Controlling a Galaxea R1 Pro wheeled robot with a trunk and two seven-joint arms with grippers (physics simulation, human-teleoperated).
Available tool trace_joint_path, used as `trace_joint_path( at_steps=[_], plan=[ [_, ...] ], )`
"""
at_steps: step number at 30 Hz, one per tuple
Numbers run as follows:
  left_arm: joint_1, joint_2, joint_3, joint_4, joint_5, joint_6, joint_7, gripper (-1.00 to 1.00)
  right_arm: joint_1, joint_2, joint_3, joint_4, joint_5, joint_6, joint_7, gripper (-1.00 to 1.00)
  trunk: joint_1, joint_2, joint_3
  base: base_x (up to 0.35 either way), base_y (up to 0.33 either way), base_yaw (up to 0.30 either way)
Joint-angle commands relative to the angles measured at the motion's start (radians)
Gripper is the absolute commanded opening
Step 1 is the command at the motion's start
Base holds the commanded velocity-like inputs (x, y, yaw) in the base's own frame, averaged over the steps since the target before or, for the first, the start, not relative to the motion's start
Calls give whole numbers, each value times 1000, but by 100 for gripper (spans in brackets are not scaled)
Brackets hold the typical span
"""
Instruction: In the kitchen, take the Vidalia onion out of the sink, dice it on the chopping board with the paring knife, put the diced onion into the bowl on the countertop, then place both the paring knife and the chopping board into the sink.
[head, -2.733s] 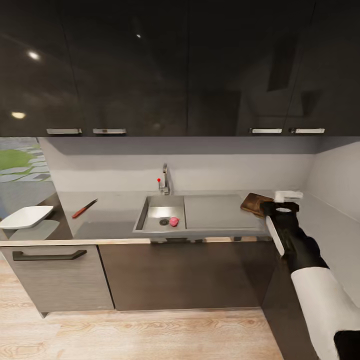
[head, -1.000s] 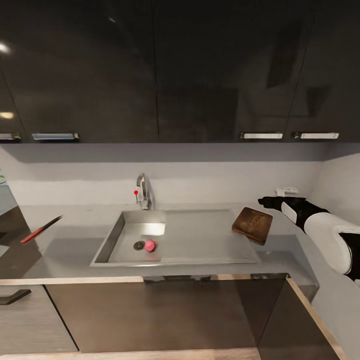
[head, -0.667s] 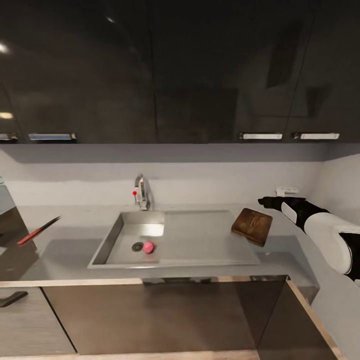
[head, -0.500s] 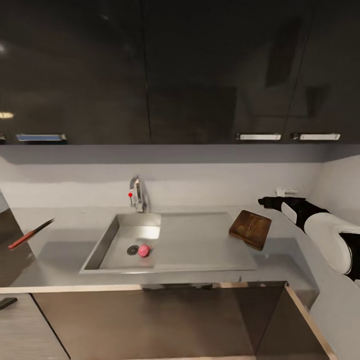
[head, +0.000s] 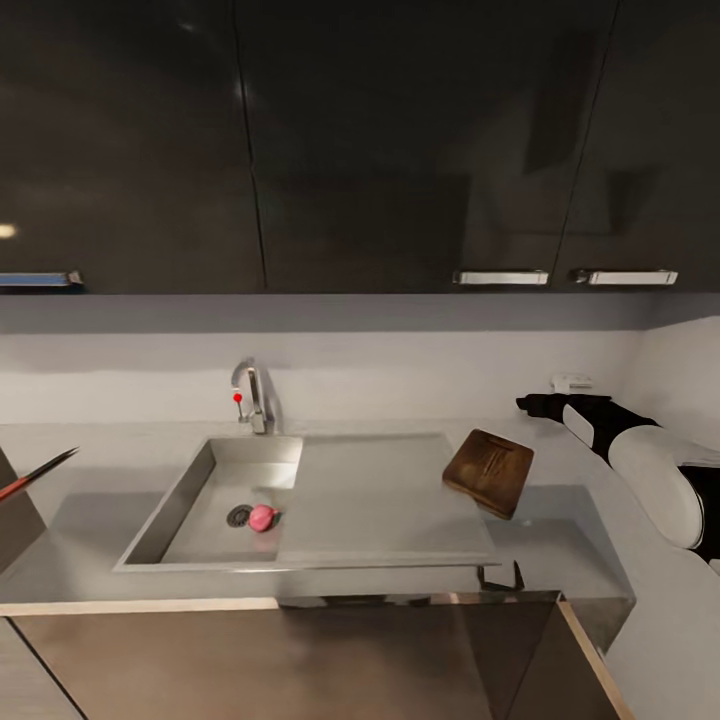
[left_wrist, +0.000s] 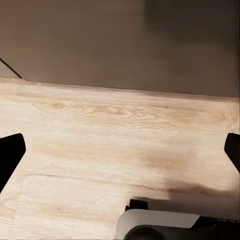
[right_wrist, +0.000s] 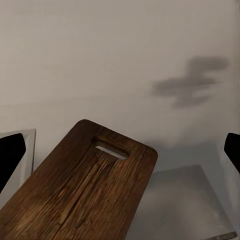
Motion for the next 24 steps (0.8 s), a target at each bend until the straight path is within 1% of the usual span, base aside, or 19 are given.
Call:
trace_joint_path(
  at_steps=[1, 4, 8, 10, 15, 19, 22, 24],
  plan=[
    [0, -3, -3, 22, 7, -2, -1, 100, 0, 0, 1, -1, 0, 5, 3, 100, 0, -1, -1, 13, -20, 0],
    [0, -5, -4, 111, 6, -1, -1, 100, 0, 0, 1, -1, 1, 5, 3, 100, 0, -1, -1, 7, -10, 0],
    [0, -2, -4, 190, 6, -2, -1, 100, 0, -1, 1, -2, -1, 6, 3, 100, 0, -1, -1, 2, -3, 0],
    [0, 3, -3, 205, 6, -3, 0, 100, 0, 0, 1, -2, -2, 6, 3, 100, 0, -1, -1, 0, 0, 0],
    [0, 7, 2, 207, 8, -10, 1, 100, 0, 1, 1, -2, -3, 4, 4, 100, 0, -1, -1, 0, 0, 0],
    [0, 7, 4, 205, 9, -33, 1, 100, 0, 2, 1, -2, -3, -30, 4, 100, 0, -1, -1, 0, 0, 0],
    [-1, 6, 0, 206, 10, -88, 1, 100, 0, 2, 1, -2, -2, -50, 4, 100, 0, -1, -1, 0, 0, 0],
    [0, 6, -1, 206, 10, -162, 3, 100, 0, 2, 2, -2, -3, -56, 4, 100, 0, -1, -1, 0, 0, 0]
  ],
)
